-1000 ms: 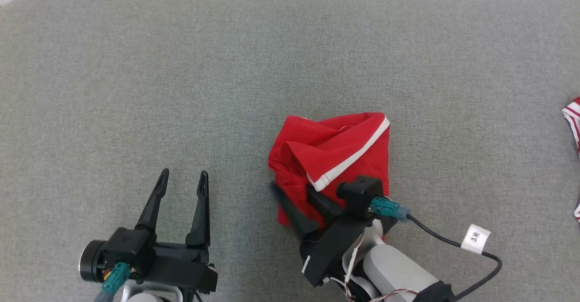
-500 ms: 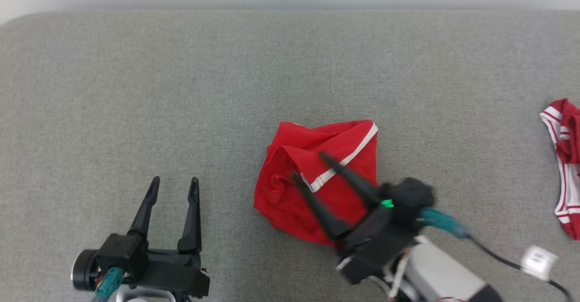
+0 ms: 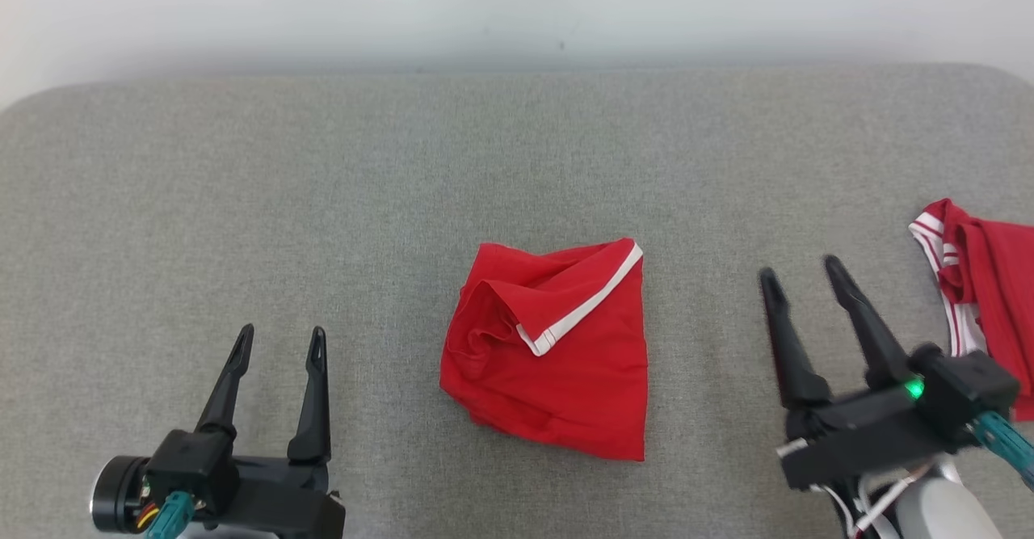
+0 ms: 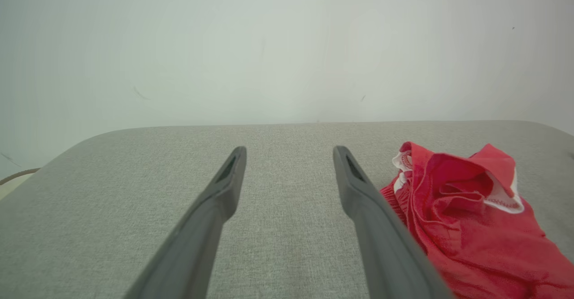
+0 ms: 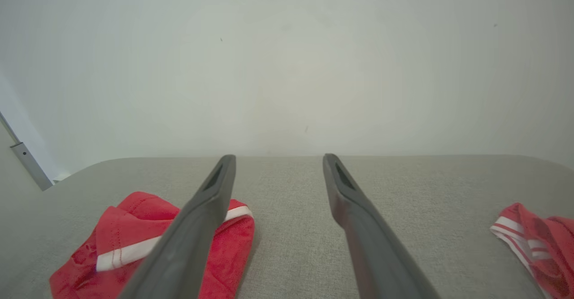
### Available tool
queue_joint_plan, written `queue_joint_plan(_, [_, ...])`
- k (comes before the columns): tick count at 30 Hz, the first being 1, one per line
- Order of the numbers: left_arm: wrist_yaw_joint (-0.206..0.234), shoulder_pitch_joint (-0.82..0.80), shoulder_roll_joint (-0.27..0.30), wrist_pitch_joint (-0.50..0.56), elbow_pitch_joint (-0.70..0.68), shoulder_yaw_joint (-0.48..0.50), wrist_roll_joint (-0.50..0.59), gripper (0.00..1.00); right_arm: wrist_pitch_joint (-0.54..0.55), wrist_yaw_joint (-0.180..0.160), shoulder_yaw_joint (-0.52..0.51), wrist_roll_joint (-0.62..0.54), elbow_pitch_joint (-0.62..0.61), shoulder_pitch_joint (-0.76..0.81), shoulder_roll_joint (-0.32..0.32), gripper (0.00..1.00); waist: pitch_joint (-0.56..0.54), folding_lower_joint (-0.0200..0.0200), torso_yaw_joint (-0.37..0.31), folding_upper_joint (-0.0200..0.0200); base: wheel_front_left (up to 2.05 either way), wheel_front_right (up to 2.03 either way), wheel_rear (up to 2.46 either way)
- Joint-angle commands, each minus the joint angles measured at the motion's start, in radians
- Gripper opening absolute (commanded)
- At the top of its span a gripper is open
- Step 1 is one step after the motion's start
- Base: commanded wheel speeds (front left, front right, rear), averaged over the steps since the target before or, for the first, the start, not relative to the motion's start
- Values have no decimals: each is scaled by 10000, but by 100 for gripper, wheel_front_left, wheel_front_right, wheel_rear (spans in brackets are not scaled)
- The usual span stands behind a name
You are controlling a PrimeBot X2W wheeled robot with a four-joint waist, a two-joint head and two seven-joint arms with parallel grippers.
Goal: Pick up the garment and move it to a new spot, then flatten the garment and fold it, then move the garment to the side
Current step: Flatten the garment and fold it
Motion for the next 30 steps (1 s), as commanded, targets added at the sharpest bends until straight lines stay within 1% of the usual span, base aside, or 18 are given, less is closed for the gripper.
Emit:
queue_joint_plan(1, [53, 209, 112, 32, -92, 36, 63, 100, 148, -1, -316, -227, -186, 379, 63, 100, -205, 1, -55, 0, 0, 0, 0])
queue_joint_plan(4, [98, 359, 213, 66, -199, 73, 63, 100, 376, -1, -747, -517, -491, 939, 126, 100, -363, 1, -81, 0, 0, 0, 0])
queue_joint_plan(5, [169, 447, 286, 140, -318, 88, 65, 100, 559, -1, -1064, -647, -762, 1390, 244, 100, -448, 1, -112, 0, 0, 0, 0])
queue_joint_plan(8, [194, 558, 370, 173, -390, 101, 68, 100, 686, -1, -1282, -721, -939, 1696, 362, 100, -492, 1, -135, 0, 0, 0, 0])
queue_joint_plan(17, [251, 584, 377, 235, -481, 91, -64, 100, 847, -1, -1367, -735, -1129, 1883, 504, 100, -447, 1, -141, 0, 0, 0, 0])
queue_joint_plan(25, [263, 500, 343, 223, -522, -1, -33, 100, 990, -1, -1259, -694, -1064, 1786, 421, 100, -322, 1, -67, 0, 0, 0, 0])
queue_joint_plan(26, [262, 471, 341, 223, -523, -11, -31, 100, 987, -1, -1206, -658, -1052, 1721, 394, 44, -292, 1, -48, 0, 0, 0, 0])
queue_joint_plan(27, [247, 434, 337, 214, -520, -21, -37, 100, 1052, -1, -1105, -558, -970, 1673, 354, 0, -256, 1, -17, 0, 0, 0, 0])
queue_joint_plan(30, [199, 323, 276, 173, -464, -93, -50, 100, 1163, 1, -677, -318, -654, 1506, 172, 0, -157, 1, 146, 0, 0, 0, 0])
